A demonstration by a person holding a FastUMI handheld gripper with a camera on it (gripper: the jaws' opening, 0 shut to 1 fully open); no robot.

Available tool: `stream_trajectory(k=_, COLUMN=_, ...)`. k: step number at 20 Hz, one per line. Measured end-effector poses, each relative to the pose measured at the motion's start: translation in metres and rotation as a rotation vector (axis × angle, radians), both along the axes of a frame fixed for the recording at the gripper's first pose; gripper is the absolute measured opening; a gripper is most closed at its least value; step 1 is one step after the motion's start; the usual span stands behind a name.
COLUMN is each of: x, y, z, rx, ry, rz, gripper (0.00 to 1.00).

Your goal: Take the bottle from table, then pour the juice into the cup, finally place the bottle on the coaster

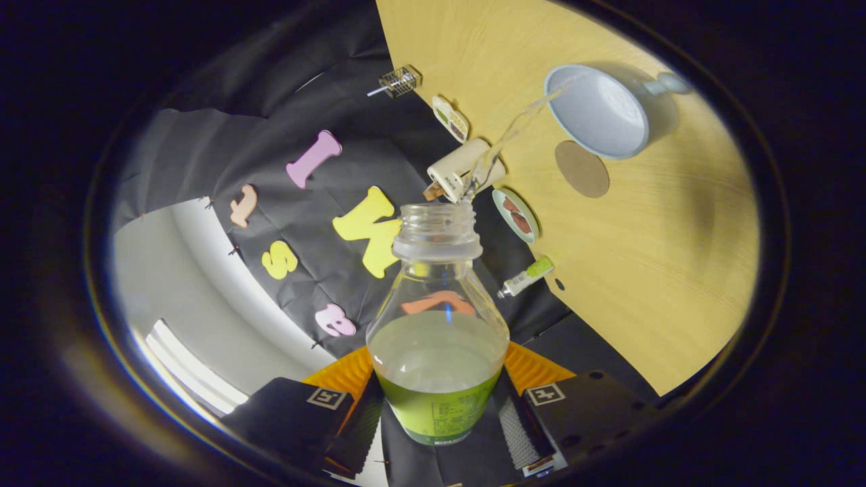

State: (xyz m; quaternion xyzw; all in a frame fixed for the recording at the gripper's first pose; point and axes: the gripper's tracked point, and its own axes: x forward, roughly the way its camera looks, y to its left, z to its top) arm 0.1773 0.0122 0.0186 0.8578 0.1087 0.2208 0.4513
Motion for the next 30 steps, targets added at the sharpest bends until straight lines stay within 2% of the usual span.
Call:
stream_trajectory(k=10, x=-0.009, y=-0.004, z=0.024, rx=0.112, ry=-0.059, rz=0.043, gripper=0.81)
stream_trajectory(k=18, x=-0.019, y=-0.02, z=0.038, rx=0.173, ry=-0.115, rz=0.033, gripper=0.81)
stream_trajectory(k=26, x=-0.031, y=-0.029, z=0.044, rx=0.199, ry=-0.147, rz=0.033, gripper=0.81)
stream_trajectory(k=30, x=-0.026, y=-0.022, z=0.036, rx=0.147, ry=-0.129, rz=0.037, gripper=0.8)
